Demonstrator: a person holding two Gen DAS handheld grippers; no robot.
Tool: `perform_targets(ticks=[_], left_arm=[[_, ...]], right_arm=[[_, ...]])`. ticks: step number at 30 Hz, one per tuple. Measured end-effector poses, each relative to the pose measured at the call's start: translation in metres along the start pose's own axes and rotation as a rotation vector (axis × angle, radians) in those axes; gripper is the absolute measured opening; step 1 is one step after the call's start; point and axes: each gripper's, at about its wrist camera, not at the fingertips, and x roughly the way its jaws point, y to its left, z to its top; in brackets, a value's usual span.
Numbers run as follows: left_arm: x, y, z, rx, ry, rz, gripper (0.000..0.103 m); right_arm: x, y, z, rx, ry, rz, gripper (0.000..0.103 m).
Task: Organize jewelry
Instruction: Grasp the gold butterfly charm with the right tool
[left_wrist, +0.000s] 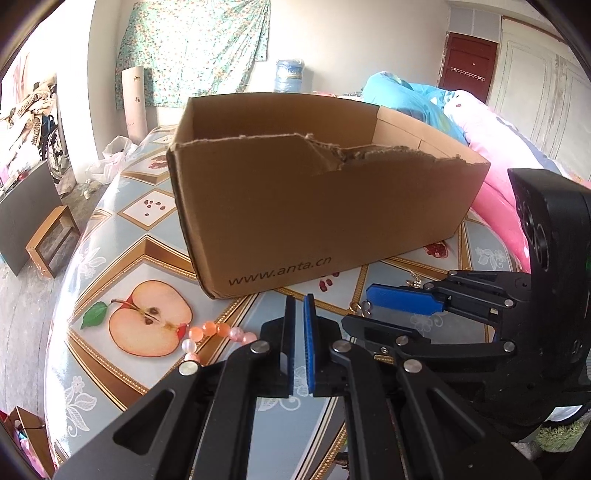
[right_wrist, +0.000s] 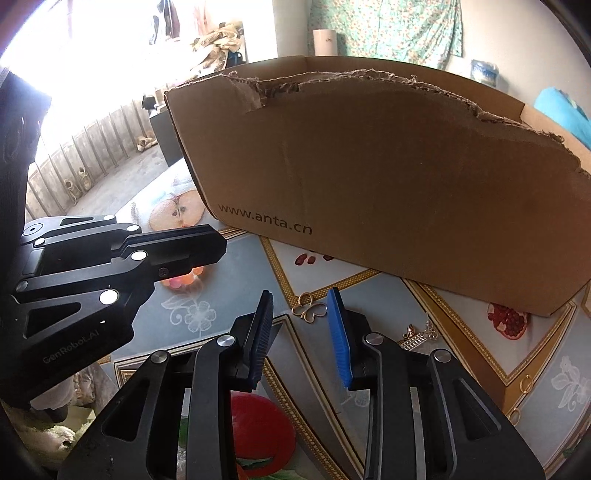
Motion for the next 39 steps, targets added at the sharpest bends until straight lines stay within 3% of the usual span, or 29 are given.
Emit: perform_targets(ticks=[9, 12, 19, 22, 27, 30, 32, 39], left_arm=[[-0.002, 0.004, -0.001, -0.013, -0.007, 0.000, 0.004], [-0.003, 0.005, -0.001, -0.015, -0.007, 0.000, 0.004], [-0.004, 0.005, -0.001, -0.014, -0.009, -0.003, 0.004], [-0.004, 0.006, -0.001, -0.014, -0.009, -0.003, 0.004], [-0.003, 0.005, -0.002, -0.011, -0.004, -0.001, 0.004], [-0.003, 0.004, -0.002, -0.008, -0.003, -0.004, 0.004], [-0.002, 0.004, -0.001, -0.005, -0.002, -0.003, 0.004], [-0.002, 0.004, -0.001, -0.007, -0.004, -0.004, 0.004]], right_arm=[[-0.003, 0.003, -0.001, -0.062, -0.001, -0.022, 0.027], [0.000, 0.004, 0.002, -0.070, 0.008, -0.020, 0.016], [0.000, 0.001, 0.005, -0.058, 0.024, 0.000, 0.015], [0.003, -0.005, 0.010, -0.023, 0.036, 0.029, 0.003], [0.002, -0.014, 0.013, 0.014, 0.059, 0.062, 0.005], [-0.001, -0.015, 0.016, -0.017, 0.063, 0.080, 0.012], [-0.002, -0.012, 0.019, -0.069, 0.063, 0.061, 0.023], [0.013, -0.004, 0.022, -0.175, 0.144, 0.071, 0.023]])
